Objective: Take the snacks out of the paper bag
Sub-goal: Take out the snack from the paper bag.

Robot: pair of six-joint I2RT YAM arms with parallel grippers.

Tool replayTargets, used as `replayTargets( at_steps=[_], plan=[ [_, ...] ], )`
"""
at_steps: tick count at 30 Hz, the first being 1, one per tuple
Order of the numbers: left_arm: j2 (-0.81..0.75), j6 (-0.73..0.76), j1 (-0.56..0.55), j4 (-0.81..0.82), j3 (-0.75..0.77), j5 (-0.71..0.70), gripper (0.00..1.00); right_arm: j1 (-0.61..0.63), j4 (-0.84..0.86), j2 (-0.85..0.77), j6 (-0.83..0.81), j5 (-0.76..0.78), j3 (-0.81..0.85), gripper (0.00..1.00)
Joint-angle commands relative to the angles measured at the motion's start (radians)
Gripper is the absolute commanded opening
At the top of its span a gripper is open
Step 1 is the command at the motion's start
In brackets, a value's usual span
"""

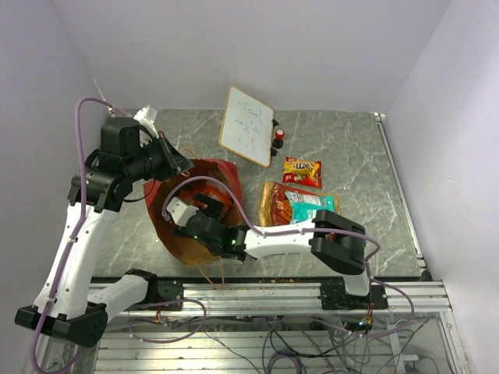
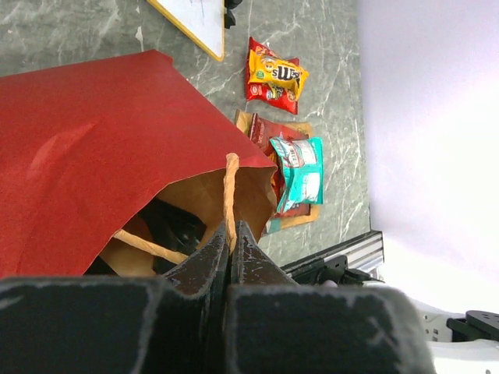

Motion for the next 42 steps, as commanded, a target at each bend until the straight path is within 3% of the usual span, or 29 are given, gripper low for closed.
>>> replayTargets(
  at_steps=[1, 6, 12, 15, 21, 24, 29, 35, 42],
  plan=[
    [-0.001, -0.006, -0.004, 0.012, 0.036, 0.013, 0.07, -0.031, 0.113, 0.072, -0.044, 0.095, 0.101, 0.86],
    [0.003, -0.004, -0.004, 0.011, 0.047, 0.024, 0.07, -0.074, 0.110, 0.199, -0.066, 0.139, 0.178, 0.81],
    [0.006, 0.015, -0.004, -0.021, 0.073, 0.017, 0.07, -0.108, 0.160, 0.227, -0.078, 0.148, 0.157, 0.69],
    [0.002, 0.022, -0.004, -0.027, 0.068, 0.020, 0.07, -0.121, 0.147, 0.235, -0.055, 0.125, 0.155, 0.57],
    [0.009, 0.024, -0.004, -0.015, 0.066, 0.034, 0.07, -0.105, 0.119, 0.213, -0.067, 0.100, 0.176, 0.15],
    [0.013, 0.031, -0.004, -0.022, 0.074, 0.026, 0.07, -0.082, 0.130, 0.151, -0.068, 0.064, 0.150, 0.00],
    [0.018, 0.032, -0.004, -0.016, 0.072, 0.024, 0.07, -0.050, 0.106, -0.012, -0.035, -0.007, 0.092, 0.00],
    [0.027, 0.041, -0.004, -0.018, 0.079, 0.022, 0.07, -0.044, 0.070, -0.275, 0.116, -0.291, -0.044, 0.00],
    [0.043, 0.049, -0.004, -0.007, 0.086, 0.005, 0.07, -0.044, -0.153, -0.484, 0.360, -0.475, -0.023, 0.00]
  ],
)
